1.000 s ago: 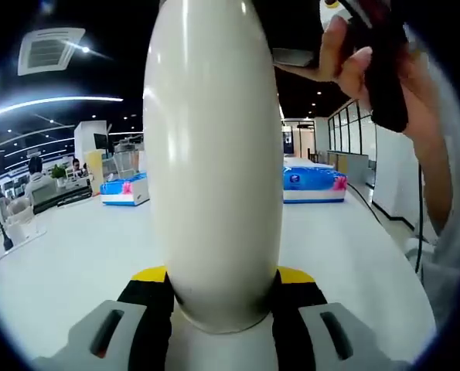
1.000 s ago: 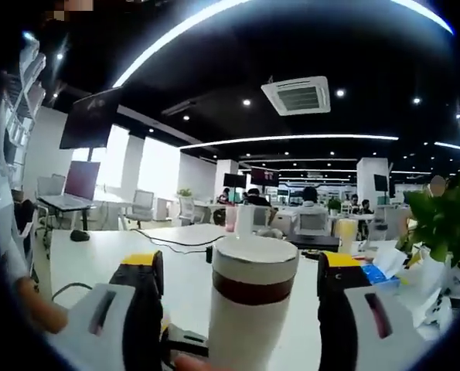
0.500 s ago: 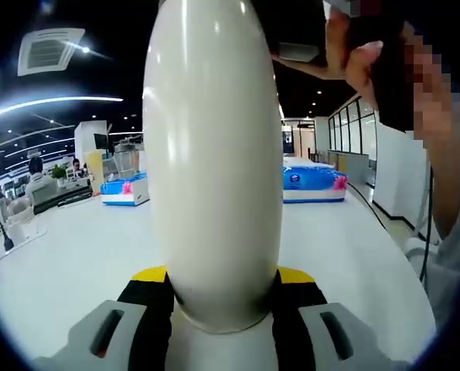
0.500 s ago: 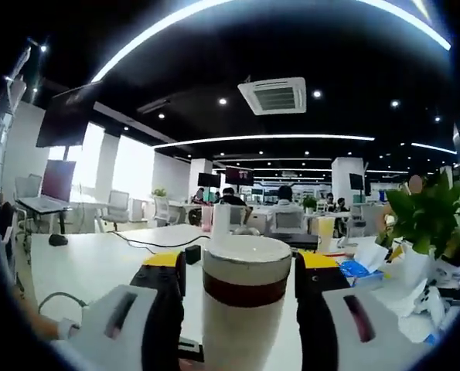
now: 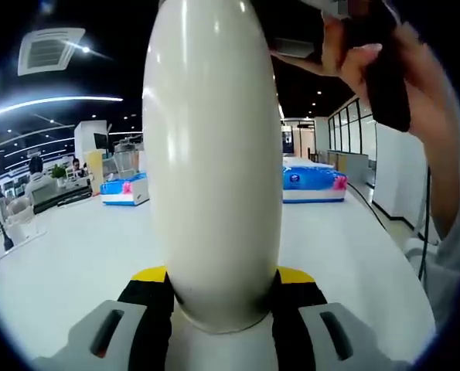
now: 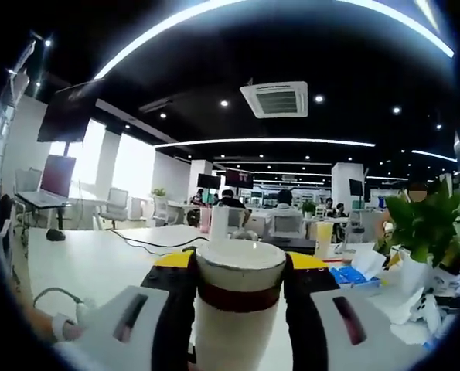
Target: Grasp the water cup twist off the cup lid place the cup lid on the table
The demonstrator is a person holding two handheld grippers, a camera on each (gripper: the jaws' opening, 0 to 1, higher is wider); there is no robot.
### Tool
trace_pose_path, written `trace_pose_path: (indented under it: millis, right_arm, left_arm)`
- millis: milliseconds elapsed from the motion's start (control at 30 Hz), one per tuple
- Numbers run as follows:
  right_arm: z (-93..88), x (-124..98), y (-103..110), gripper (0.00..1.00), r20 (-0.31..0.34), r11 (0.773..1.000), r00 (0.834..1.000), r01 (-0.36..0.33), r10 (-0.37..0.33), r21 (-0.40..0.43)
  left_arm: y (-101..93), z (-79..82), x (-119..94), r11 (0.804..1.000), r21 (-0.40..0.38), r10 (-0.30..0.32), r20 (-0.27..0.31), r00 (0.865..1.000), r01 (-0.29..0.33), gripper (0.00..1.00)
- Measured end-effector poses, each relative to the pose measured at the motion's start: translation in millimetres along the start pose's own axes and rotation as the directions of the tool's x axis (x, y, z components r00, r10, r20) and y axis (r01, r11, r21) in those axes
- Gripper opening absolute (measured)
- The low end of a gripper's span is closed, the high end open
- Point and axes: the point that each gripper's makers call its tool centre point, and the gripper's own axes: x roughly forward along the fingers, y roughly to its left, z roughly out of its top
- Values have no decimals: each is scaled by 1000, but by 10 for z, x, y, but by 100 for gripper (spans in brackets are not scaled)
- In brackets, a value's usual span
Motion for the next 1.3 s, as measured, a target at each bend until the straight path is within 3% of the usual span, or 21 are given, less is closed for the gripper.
trace_pose_path:
  millis: [267, 667, 833, 1033, 1200, 1300]
  right_arm:
    - [-11, 16, -2, 47, -12, 995, 994, -104, 104, 7]
    - [-21, 50, -22, 46, -7, 964, 965, -263, 263, 34]
    - [-27, 74, -36, 46, -5, 939, 940, -341, 341, 47]
    - [-35, 97, -45, 46, -1, 895, 897, -440, 441, 67]
    - [3, 30, 232, 46, -2, 861, 864, -502, 503, 81]
    - [10, 66, 194, 46, 1, 837, 840, -541, 543, 79]
  left_arm:
    - [-1, -1, 0, 1000, -1, 0, 1, 1000, 0, 51]
    - [6, -3, -3, 1000, -3, 1, 1, 1000, -1, 51]
    - [8, -3, -5, 1000, -3, 2, 1, 1000, -2, 51]
    - [8, -1, -3, 1000, -4, 4, 1, 1000, -4, 51]
    - [9, 1, -4, 1000, -5, 5, 1, 1000, -5, 51]
    - [11, 3, -6, 1000, -5, 6, 0, 1000, -6, 51]
